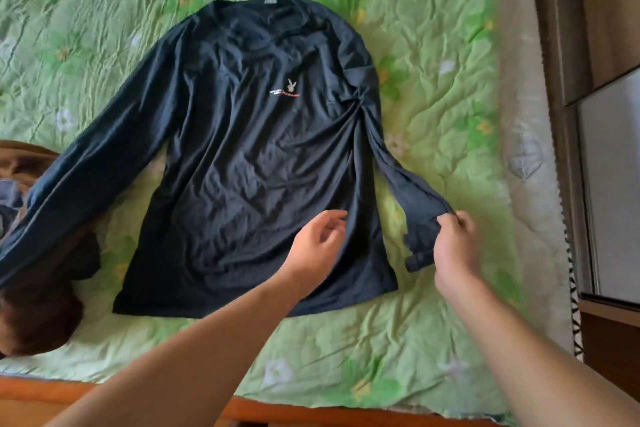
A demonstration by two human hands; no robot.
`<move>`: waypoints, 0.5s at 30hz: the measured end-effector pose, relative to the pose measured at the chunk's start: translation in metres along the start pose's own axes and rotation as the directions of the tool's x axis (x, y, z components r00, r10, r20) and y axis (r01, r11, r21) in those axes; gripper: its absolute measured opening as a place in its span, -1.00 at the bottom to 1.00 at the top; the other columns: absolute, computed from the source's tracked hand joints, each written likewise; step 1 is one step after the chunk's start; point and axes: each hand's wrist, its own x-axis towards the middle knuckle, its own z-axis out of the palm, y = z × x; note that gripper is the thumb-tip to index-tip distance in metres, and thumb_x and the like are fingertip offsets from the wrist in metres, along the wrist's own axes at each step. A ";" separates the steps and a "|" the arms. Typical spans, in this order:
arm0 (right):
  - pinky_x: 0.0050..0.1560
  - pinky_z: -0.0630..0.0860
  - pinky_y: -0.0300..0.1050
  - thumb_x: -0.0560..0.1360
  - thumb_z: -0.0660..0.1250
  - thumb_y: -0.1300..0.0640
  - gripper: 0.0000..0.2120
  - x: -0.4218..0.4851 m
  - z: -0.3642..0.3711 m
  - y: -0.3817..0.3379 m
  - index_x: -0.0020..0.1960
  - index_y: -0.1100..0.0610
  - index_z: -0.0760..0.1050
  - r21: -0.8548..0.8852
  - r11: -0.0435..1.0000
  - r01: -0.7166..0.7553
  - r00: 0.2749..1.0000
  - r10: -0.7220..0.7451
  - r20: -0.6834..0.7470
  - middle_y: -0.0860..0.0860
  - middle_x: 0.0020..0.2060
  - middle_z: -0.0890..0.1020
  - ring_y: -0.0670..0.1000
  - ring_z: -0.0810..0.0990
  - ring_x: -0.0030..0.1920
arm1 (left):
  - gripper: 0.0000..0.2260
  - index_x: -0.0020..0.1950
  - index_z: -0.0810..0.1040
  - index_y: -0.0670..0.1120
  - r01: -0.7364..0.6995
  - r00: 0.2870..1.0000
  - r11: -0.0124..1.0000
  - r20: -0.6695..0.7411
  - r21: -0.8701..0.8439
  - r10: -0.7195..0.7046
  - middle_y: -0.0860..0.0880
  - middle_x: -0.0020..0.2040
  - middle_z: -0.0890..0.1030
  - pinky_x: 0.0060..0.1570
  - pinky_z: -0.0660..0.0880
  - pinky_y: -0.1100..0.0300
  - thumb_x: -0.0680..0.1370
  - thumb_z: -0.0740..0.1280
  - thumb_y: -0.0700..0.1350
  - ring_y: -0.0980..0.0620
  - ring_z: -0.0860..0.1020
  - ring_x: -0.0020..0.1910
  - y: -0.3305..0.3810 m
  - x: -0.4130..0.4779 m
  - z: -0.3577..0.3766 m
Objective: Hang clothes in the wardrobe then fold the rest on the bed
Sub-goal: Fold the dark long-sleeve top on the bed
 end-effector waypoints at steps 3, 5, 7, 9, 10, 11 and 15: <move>-0.19 0.43 0.11 0.46 0.26 0.11 -0.89 -0.016 -0.006 -0.041 -0.13 0.15 0.47 -0.078 0.950 0.302 0.936 -0.279 0.216 0.09 -0.30 0.53 0.11 0.45 -0.25 | -0.77 0.21 0.57 -0.06 0.353 0.935 0.774 0.170 -0.526 -0.311 -0.13 0.09 0.69 0.10 0.55 0.09 0.66 0.24 0.02 -0.05 0.66 0.01 0.045 0.026 0.018; -0.07 0.50 0.01 0.50 0.30 0.05 -0.79 -0.041 0.000 -0.052 0.11 0.05 0.55 -0.158 0.866 0.475 0.800 -0.350 0.487 0.03 -0.13 0.67 0.07 0.61 -0.10 | -0.57 0.29 0.53 -0.08 0.446 0.895 0.653 0.294 -0.612 -0.336 -0.12 0.04 0.70 0.04 0.59 0.01 0.62 0.22 0.21 -0.09 0.68 -0.05 0.057 0.040 0.011; -0.03 0.54 -0.04 0.51 0.31 0.00 -0.73 -0.066 0.010 -0.048 0.21 -0.07 0.48 -0.208 0.760 0.616 0.583 -0.262 0.769 -0.03 -0.02 0.71 0.04 0.65 0.01 | -0.48 0.26 0.60 -0.12 0.499 0.866 0.627 0.366 -0.598 -0.340 -0.13 0.03 0.71 -0.04 0.59 0.04 0.56 0.28 0.28 -0.11 0.69 -0.05 0.056 0.045 -0.004; -0.04 0.52 -0.12 0.51 0.30 -0.08 -0.66 -0.080 0.022 -0.039 0.28 -0.18 0.40 -0.257 0.689 0.678 0.418 -0.073 0.905 -0.07 0.05 0.70 -0.04 0.63 0.06 | -0.59 0.18 0.68 -0.12 0.499 0.866 0.675 0.329 -0.543 -0.375 -0.17 0.08 0.71 0.01 0.61 0.02 0.54 0.39 0.17 -0.13 0.70 0.02 0.041 0.048 -0.022; -0.06 0.51 -0.16 0.49 0.30 -0.14 -0.64 -0.081 0.029 -0.035 0.27 -0.22 0.41 -0.279 0.698 0.659 0.376 0.015 0.926 -0.12 0.04 0.69 -0.12 0.62 0.03 | -0.72 0.15 0.69 -0.09 0.460 0.888 0.744 0.244 -0.485 -0.390 -0.15 0.06 0.72 -0.03 0.63 0.03 0.54 0.43 0.06 -0.11 0.71 0.01 0.029 0.050 -0.030; -0.07 0.50 -0.20 0.46 0.29 -0.19 -0.67 -0.080 0.036 -0.032 0.22 -0.23 0.45 -0.287 0.732 0.618 0.355 0.065 0.933 -0.18 0.00 0.69 -0.19 0.62 -0.02 | -0.83 0.10 0.69 -0.07 0.410 0.911 0.825 0.133 -0.389 -0.389 -0.12 0.02 0.73 -0.08 0.64 0.05 0.54 0.44 -0.06 -0.08 0.72 -0.03 0.015 0.053 -0.040; -0.02 0.57 -0.03 0.51 0.33 -0.10 -0.84 -0.049 0.078 -0.023 -0.05 -0.03 0.56 -0.312 0.810 0.497 0.639 -0.099 0.763 -0.11 -0.21 0.67 -0.16 0.62 -0.16 | -0.95 -0.04 0.59 0.01 0.316 0.948 0.930 -0.106 0.187 -0.301 -0.02 -0.16 0.69 -0.26 0.58 0.19 0.56 0.38 -0.15 0.02 0.66 -0.21 -0.036 0.063 -0.076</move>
